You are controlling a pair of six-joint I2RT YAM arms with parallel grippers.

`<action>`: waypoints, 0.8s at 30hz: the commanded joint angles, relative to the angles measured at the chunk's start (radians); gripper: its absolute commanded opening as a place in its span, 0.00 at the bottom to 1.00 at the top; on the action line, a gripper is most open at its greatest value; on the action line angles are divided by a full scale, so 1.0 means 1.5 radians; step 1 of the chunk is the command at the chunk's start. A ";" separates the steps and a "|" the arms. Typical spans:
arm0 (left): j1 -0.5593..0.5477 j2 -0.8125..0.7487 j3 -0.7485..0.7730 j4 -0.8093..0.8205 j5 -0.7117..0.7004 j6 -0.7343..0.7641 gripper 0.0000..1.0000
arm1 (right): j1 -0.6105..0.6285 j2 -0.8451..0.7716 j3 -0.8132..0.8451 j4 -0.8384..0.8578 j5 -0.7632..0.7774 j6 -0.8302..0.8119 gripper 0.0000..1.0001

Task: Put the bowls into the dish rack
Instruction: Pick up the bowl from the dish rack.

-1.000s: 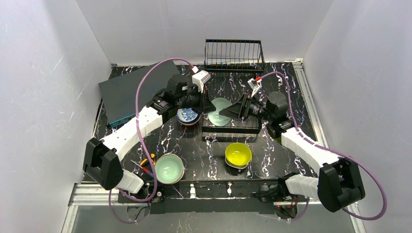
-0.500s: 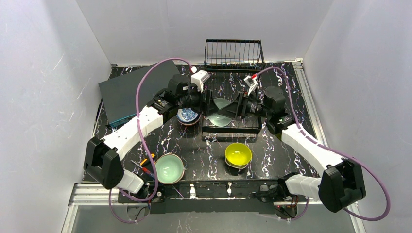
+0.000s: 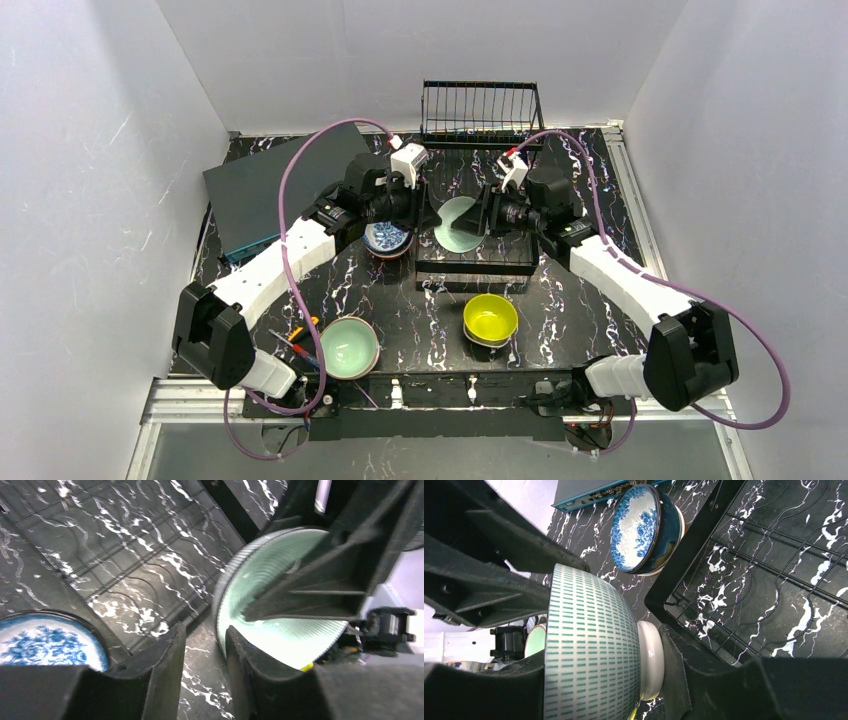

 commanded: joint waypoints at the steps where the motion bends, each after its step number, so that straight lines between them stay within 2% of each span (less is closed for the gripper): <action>1: 0.003 -0.007 0.009 0.002 0.020 0.006 0.19 | -0.002 0.000 0.020 0.080 -0.063 0.023 0.01; 3: 0.003 0.002 0.016 -0.003 0.029 0.003 0.04 | -0.002 0.002 0.018 0.085 -0.078 0.027 0.01; 4: 0.003 0.006 0.019 -0.005 0.031 0.001 0.00 | -0.002 0.000 0.018 0.085 -0.083 0.026 0.01; 8: 0.003 0.013 0.020 -0.002 0.045 -0.005 0.00 | -0.001 -0.015 0.013 0.094 -0.087 0.029 0.01; 11: 0.003 0.021 0.027 -0.009 0.054 -0.006 0.27 | -0.002 -0.026 0.011 0.094 -0.083 0.029 0.01; 13: 0.003 0.029 0.030 -0.009 0.069 -0.004 0.36 | -0.001 -0.030 0.012 0.098 -0.081 0.028 0.01; 16: 0.003 0.040 0.037 -0.011 0.097 -0.006 0.38 | -0.001 -0.032 0.016 0.100 -0.080 0.032 0.01; 17: 0.003 0.044 0.038 -0.010 0.103 -0.007 0.35 | -0.001 -0.031 0.018 0.101 -0.081 0.033 0.01; 18: 0.003 0.047 0.039 -0.009 0.107 -0.010 0.22 | -0.001 -0.030 0.019 0.101 -0.082 0.035 0.02; 20: 0.003 0.049 0.037 -0.008 0.104 -0.015 0.02 | -0.001 -0.029 0.019 0.101 -0.087 0.034 0.10; 22: 0.003 0.046 0.036 -0.008 0.096 -0.018 0.00 | -0.003 -0.029 0.017 0.096 -0.087 0.031 0.31; 24: 0.004 0.040 0.034 -0.006 0.092 -0.019 0.00 | -0.004 -0.034 0.009 0.094 -0.085 0.034 0.59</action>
